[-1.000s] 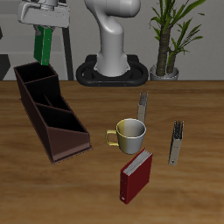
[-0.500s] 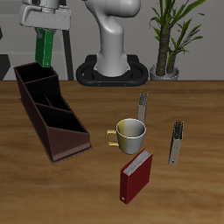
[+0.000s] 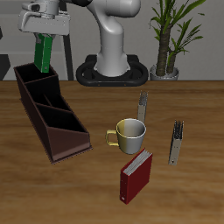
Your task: Place the green book into the right desk caddy's right compartment
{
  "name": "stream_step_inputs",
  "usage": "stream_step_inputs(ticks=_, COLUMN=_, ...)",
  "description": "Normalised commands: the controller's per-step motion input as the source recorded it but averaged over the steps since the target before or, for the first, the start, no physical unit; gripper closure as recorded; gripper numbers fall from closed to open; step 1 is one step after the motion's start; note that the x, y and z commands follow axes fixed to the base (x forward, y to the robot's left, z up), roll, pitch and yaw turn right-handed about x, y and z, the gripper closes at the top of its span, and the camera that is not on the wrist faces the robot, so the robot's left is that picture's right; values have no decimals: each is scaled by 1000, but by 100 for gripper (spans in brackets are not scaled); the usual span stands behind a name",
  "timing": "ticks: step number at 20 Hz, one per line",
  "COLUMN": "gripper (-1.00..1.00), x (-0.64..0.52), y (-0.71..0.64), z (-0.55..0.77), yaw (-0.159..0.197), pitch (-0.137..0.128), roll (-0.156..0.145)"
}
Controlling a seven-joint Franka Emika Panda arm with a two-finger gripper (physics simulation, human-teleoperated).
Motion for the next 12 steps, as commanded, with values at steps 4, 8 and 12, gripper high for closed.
stream_step_inputs(ticks=4, gripper=100, x=51, y=-13, z=-76, yaw=-20, pitch=11, roll=-12)
stream_step_inputs(ticks=8, gripper=100, x=57, y=-59, z=-83, yaw=-10, pitch=12, roll=-6)
stream_step_inputs(ticks=12, gripper=100, x=111, y=-76, z=-114, yaw=-26, pitch=16, roll=-18)
